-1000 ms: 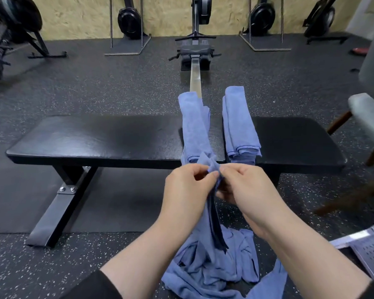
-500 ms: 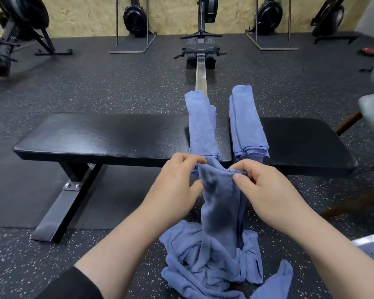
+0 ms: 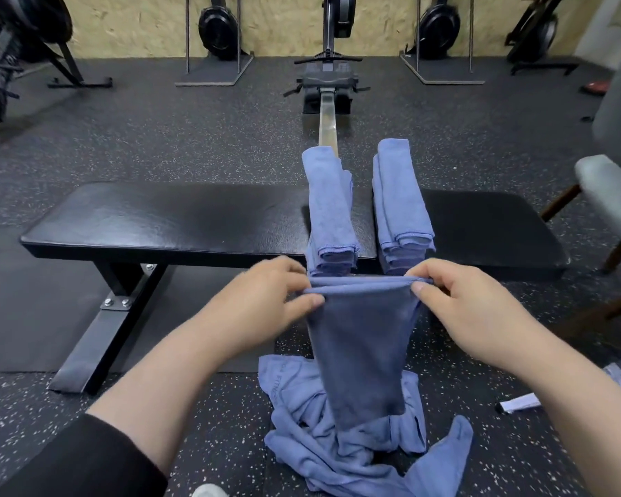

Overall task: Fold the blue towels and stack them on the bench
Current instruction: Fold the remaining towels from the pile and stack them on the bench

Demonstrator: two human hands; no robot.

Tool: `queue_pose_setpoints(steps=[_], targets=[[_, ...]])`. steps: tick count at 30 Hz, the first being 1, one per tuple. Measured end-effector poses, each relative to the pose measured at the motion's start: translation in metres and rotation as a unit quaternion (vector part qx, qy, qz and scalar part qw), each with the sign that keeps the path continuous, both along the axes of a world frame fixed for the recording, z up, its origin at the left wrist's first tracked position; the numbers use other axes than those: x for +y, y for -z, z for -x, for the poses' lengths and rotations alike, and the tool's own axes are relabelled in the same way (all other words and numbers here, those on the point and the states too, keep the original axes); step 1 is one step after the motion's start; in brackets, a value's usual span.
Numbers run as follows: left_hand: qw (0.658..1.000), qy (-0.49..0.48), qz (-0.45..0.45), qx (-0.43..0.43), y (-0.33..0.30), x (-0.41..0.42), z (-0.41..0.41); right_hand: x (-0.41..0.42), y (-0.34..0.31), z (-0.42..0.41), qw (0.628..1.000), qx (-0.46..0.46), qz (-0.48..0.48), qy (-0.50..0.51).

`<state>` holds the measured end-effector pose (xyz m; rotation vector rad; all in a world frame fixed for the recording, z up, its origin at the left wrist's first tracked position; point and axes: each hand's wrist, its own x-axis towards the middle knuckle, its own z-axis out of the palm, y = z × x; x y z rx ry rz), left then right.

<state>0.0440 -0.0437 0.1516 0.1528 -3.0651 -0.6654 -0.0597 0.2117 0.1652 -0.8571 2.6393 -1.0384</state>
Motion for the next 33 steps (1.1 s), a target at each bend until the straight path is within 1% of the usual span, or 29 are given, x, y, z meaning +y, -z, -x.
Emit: queue_pose_setpoints(steps=[2,3,6,9,11,14,17,19,22,25,29,31,33], targets=[[0.997,0.001,-0.019,0.077,-0.014,-0.002,-0.001,0.003,-0.004,0.001,1.000,0.005,0.027,0.009],[0.994,-0.001,-0.033,0.101,-0.020,-0.003,-0.003,0.002,-0.006,0.002,0.999,0.002,0.032,0.012],[0.991,-0.018,-0.053,0.124,-0.030,0.001,-0.006,0.004,-0.009,0.002,0.999,0.014,0.027,0.018],[0.986,-0.066,-0.068,0.139,-0.035,0.003,-0.010,0.000,-0.014,-0.006,0.996,0.022,0.080,0.016],[0.983,-0.080,-0.087,0.143,-0.039,0.005,-0.013,0.000,-0.019,-0.012,0.993,0.028,0.116,0.006],[0.978,-0.088,-0.107,0.154,-0.042,0.008,-0.018,0.002,-0.022,-0.019,0.991,0.048,0.127,0.004],[0.974,-0.080,-0.138,0.164,-0.043,0.012,-0.023,0.005,-0.024,-0.025,0.989,0.046,0.143,0.015],[0.972,-0.067,-0.170,0.149,-0.045,0.016,-0.027,0.006,-0.021,-0.029,0.987,0.035,0.155,0.021],[0.975,-0.062,-0.180,0.114,-0.044,0.021,-0.031,0.003,-0.015,-0.033,0.984,0.010,0.176,0.038],[0.969,-0.114,-0.198,0.097,-0.037,0.027,-0.030,-0.001,-0.007,-0.031,0.974,-0.051,0.210,0.070],[0.938,-0.184,-0.283,0.080,-0.025,0.035,-0.022,-0.010,0.006,-0.028,0.962,-0.104,0.226,0.109],[0.920,-0.222,-0.309,0.092,-0.020,0.041,-0.015,-0.015,0.010,-0.026,0.960,-0.107,0.229,0.125],[0.911,-0.251,-0.306,0.117,-0.017,0.047,-0.008,-0.021,0.012,-0.023,0.959,-0.106,0.226,0.133]])
